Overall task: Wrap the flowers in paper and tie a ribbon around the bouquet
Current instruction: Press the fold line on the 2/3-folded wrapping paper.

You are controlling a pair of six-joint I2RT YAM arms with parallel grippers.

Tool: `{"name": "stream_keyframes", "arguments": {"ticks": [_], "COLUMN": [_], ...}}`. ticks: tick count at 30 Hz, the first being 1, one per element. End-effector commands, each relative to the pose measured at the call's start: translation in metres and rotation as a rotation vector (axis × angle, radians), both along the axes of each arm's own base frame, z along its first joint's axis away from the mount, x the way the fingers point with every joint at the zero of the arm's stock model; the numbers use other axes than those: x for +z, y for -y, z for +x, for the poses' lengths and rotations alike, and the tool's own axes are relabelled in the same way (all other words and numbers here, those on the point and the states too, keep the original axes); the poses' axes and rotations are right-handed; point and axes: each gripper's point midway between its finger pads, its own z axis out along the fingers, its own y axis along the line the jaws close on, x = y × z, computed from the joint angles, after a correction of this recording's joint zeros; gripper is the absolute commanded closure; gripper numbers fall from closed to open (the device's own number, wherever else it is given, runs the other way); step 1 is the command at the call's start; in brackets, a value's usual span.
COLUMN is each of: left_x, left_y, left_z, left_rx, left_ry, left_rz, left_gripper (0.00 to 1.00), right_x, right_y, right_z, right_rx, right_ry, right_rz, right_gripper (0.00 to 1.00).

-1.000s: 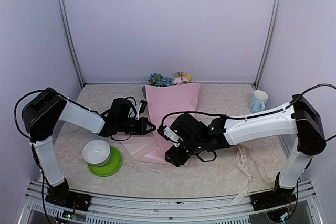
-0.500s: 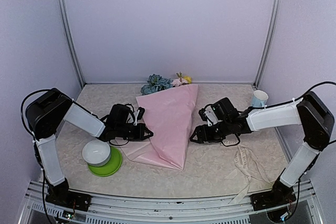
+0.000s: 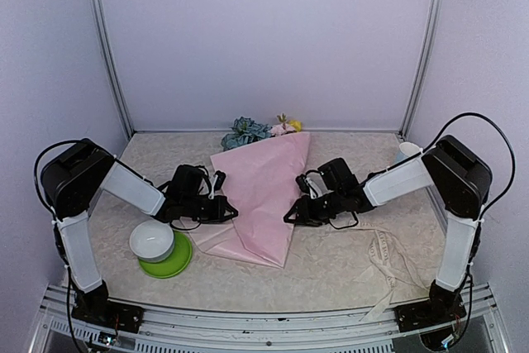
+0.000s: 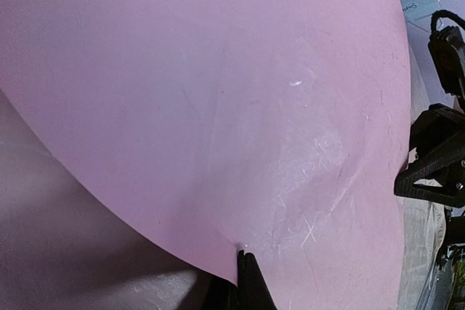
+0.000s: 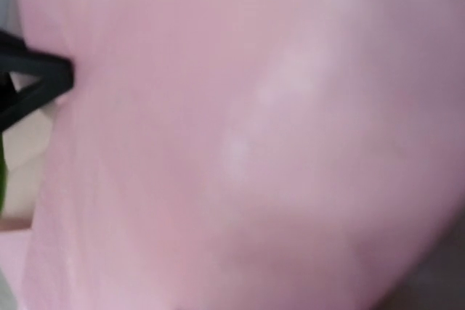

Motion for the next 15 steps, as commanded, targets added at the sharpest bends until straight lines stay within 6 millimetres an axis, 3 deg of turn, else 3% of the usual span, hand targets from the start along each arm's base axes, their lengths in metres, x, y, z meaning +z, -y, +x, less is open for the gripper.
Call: {"name": "stream_keyframes", "arguments": {"ticks": [1,5,8,15], "left_x": [-0.013,-0.015,-0.014,-0.017], "left_y": [-0.008,-0.008,0.008,0.027], "left_z": [0.002,0.007,0.008,0.027], "left_rx": [0.001,-0.013,-0.102,-0.193], "left_ry": [-0.024,-0.016,-0.021,-0.031], "left_rz": [0.061,0.079,0.058,0.062], "left_gripper": [1.0,1.0,1.0,1.0], "right_x": [-0.004,-0.004,-0.003,-0.002], "right_y": [-0.001,0.015,0.028,0.058], "right_z": [0.008,0.011,0.014,0.025], "right_rx": [-0.026,-0.074,-0.116,-0.194], "right_ry": [-0.045,-0.06,-0.058,-0.035], "right_rz": [0.024,-0.002,-0.008,-0.034], "right_gripper": [0.77,0.91,1.0,1.0]}}
